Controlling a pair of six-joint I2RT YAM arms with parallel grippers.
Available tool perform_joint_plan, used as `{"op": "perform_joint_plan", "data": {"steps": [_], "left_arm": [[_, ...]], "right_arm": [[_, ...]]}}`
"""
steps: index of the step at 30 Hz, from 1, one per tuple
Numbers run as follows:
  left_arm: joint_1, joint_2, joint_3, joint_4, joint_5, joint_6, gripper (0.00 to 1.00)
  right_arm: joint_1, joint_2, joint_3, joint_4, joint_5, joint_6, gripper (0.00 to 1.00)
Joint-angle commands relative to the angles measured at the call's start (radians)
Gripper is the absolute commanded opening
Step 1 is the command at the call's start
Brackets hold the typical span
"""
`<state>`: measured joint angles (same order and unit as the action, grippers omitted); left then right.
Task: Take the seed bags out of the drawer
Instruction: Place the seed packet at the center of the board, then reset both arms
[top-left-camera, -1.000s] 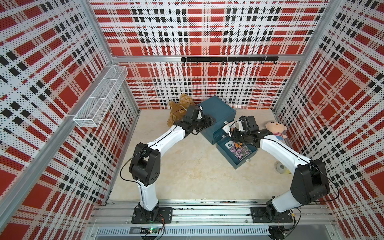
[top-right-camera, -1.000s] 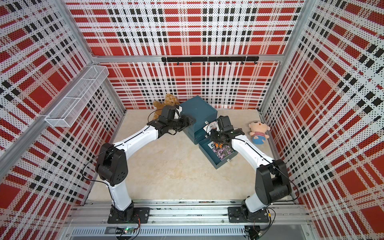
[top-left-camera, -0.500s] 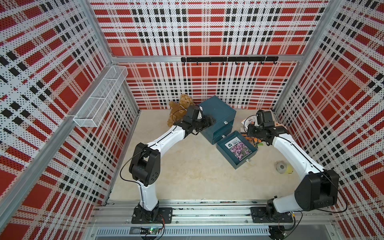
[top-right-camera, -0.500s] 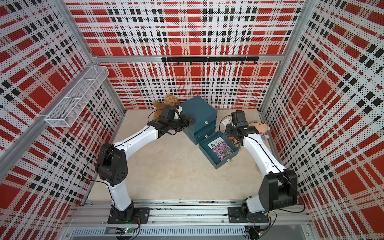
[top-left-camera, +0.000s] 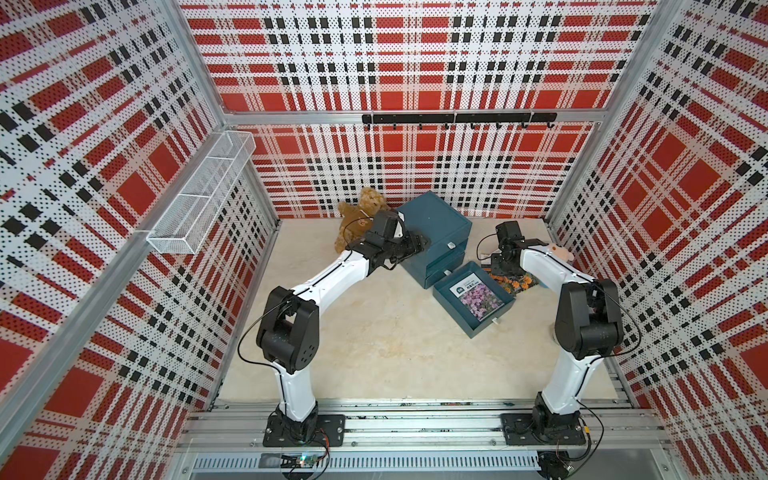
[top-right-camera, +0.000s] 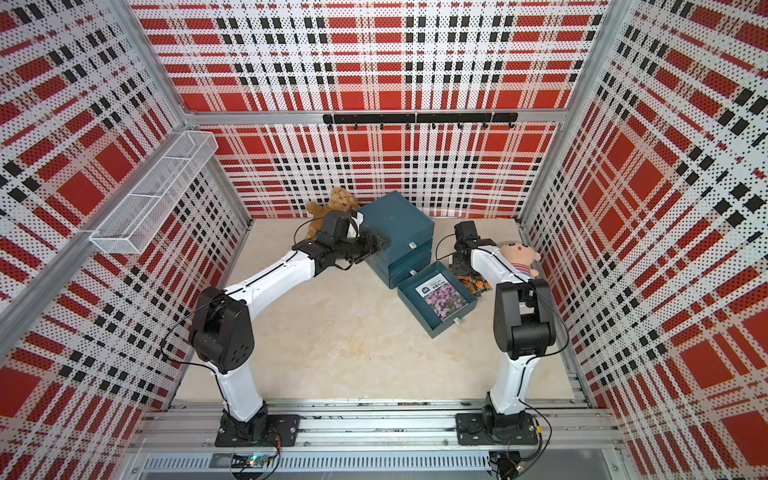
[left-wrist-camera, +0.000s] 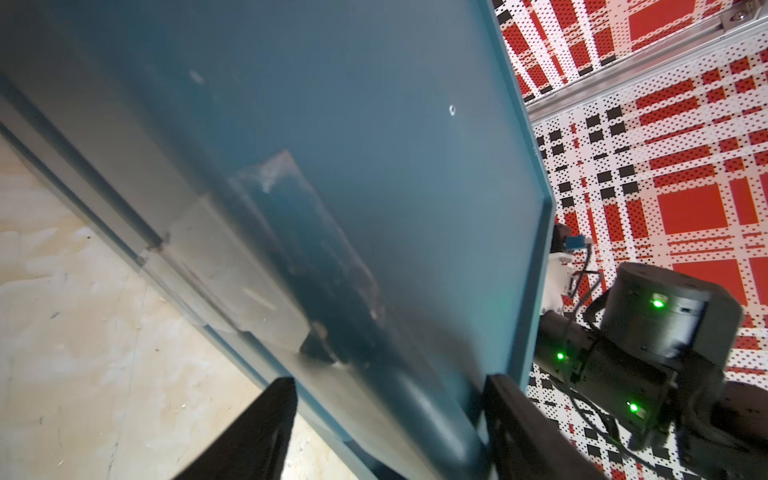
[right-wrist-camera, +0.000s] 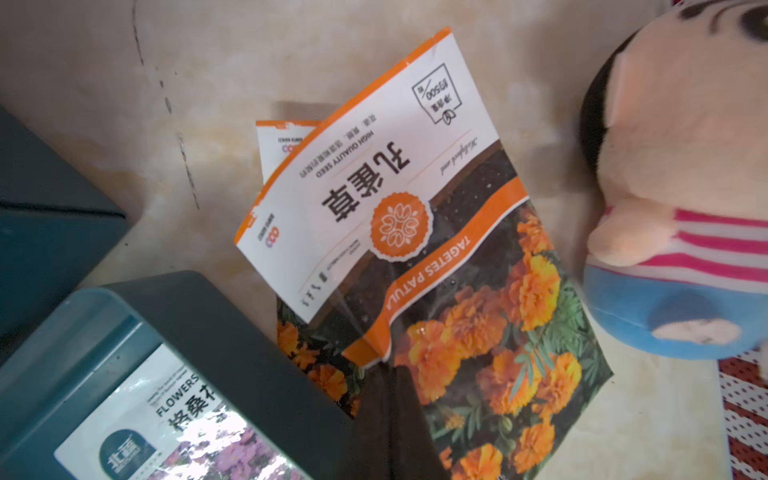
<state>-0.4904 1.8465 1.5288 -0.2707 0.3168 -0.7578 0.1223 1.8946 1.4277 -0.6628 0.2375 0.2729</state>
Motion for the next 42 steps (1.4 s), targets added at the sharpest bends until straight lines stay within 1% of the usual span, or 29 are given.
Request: {"op": "perform_joint_plan", "data": {"steps": [1, 2, 3, 4, 5, 6, 8, 9, 12, 15, 16, 17, 19, 20, 21, 22, 23, 25, 26, 27, 28, 29, 31, 32, 33, 34, 36, 38, 42], "left_arm": [[0.020, -0.049, -0.029, -0.128, -0.049, 0.031, 0.76], [0.025, -0.063, -0.035, -0.128, -0.057, 0.031, 0.76], [0.030, -0.081, -0.044, -0.127, -0.065, 0.034, 0.76], [0.035, -0.096, -0.051, -0.128, -0.073, 0.035, 0.76], [0.042, -0.116, -0.061, -0.126, -0.084, 0.037, 0.76], [0.048, -0.137, -0.072, -0.125, -0.098, 0.044, 0.76], [0.056, -0.183, -0.095, -0.120, -0.137, 0.063, 0.76], [0.061, -0.213, -0.110, -0.114, -0.165, 0.076, 0.77], [0.088, -0.305, -0.169, -0.070, -0.238, 0.097, 0.78], [0.140, -0.379, -0.220, -0.024, -0.256, 0.097, 0.80], [0.149, -0.400, -0.229, -0.016, -0.275, 0.098, 0.84], [0.156, -0.423, -0.240, -0.004, -0.310, 0.106, 0.87], [0.155, -0.479, -0.272, 0.031, -0.418, 0.131, 0.90], [0.149, -0.510, -0.291, 0.055, -0.493, 0.153, 0.94], [0.148, -0.539, -0.319, 0.086, -0.544, 0.170, 0.98], [0.154, -0.561, -0.345, 0.128, -0.558, 0.194, 0.98], [0.161, -0.589, -0.373, 0.179, -0.558, 0.238, 0.99], [0.167, -0.634, -0.430, 0.263, -0.592, 0.315, 1.00], [0.167, -0.660, -0.479, 0.326, -0.648, 0.332, 0.95], [0.167, -0.689, -0.544, 0.418, -0.716, 0.332, 0.92], [0.177, -0.715, -0.603, 0.474, -0.755, 0.332, 1.00], [0.190, -0.742, -0.666, 0.548, -0.772, 0.342, 0.99], [0.234, -0.774, -0.805, 0.711, -0.738, 0.397, 0.99], [0.259, -0.779, -0.886, 0.789, -0.757, 0.436, 0.99], [0.282, -0.771, -0.960, 0.848, -0.799, 0.447, 0.99], [0.298, -0.758, -1.013, 0.899, -0.808, 0.466, 0.99], [0.338, -0.708, -1.115, 0.973, -0.841, 0.504, 0.99], [0.370, -0.652, -1.175, 1.032, -0.866, 0.528, 0.99], [0.421, -0.545, -1.232, 1.143, -0.846, 0.536, 0.99]], "right_arm": [[-0.006, 0.019, -0.010, -0.001, -0.102, -0.002, 0.00], [-0.006, 0.017, -0.027, 0.008, -0.138, 0.009, 0.02], [-0.006, 0.009, -0.050, 0.018, -0.171, 0.019, 0.11], [-0.003, -0.001, -0.068, 0.026, -0.187, 0.032, 0.24], [0.001, -0.018, -0.091, 0.034, -0.184, 0.051, 0.41], [0.002, -0.046, -0.121, 0.048, -0.174, 0.073, 0.56], [0.002, -0.102, -0.170, 0.070, -0.158, 0.109, 0.76], [0.002, -0.129, -0.185, 0.076, -0.154, 0.118, 0.88], [0.001, -0.199, -0.199, 0.079, -0.149, 0.127, 1.00], [0.001, -0.283, -0.183, 0.082, -0.136, 0.125, 1.00], [0.001, -0.302, -0.177, 0.084, -0.132, 0.122, 1.00], [0.002, -0.338, -0.172, 0.093, -0.127, 0.119, 1.00], [0.002, -0.418, -0.175, 0.134, -0.107, 0.112, 1.00], [0.002, -0.469, -0.184, 0.168, -0.084, 0.112, 1.00], [0.002, -0.518, -0.199, 0.208, -0.055, 0.107, 1.00], [0.002, -0.556, -0.216, 0.254, -0.037, 0.091, 1.00], [0.002, -0.594, -0.244, 0.313, 0.025, 0.080, 1.00], [0.002, -0.649, -0.308, 0.431, 0.109, 0.120, 0.99], [0.001, -0.668, -0.350, 0.507, 0.162, 0.161, 0.95], [-0.006, -0.682, -0.370, 0.542, 0.177, 0.163, 1.00], [-0.017, -0.688, -0.372, 0.551, 0.131, 0.105, 1.00], [-0.022, -0.686, -0.376, 0.566, 0.094, 0.037, 1.00], [-0.024, -0.660, -0.397, 0.585, 0.151, 0.009, 1.00], [-0.029, -0.643, -0.426, 0.613, 0.161, -0.011, 1.00], [-0.035, -0.626, -0.480, 0.623, 0.159, -0.018, 1.00], [-0.039, -0.618, -0.509, 0.684, 0.166, -0.030, 1.00], [-0.042, -0.606, -0.644, 0.812, 0.216, -0.050, 1.00], [-0.042, -0.598, -0.747, 0.957, 0.248, -0.078, 1.00], [-0.044, -0.569, -0.887, 1.099, 0.239, -0.086, 1.00]]}}
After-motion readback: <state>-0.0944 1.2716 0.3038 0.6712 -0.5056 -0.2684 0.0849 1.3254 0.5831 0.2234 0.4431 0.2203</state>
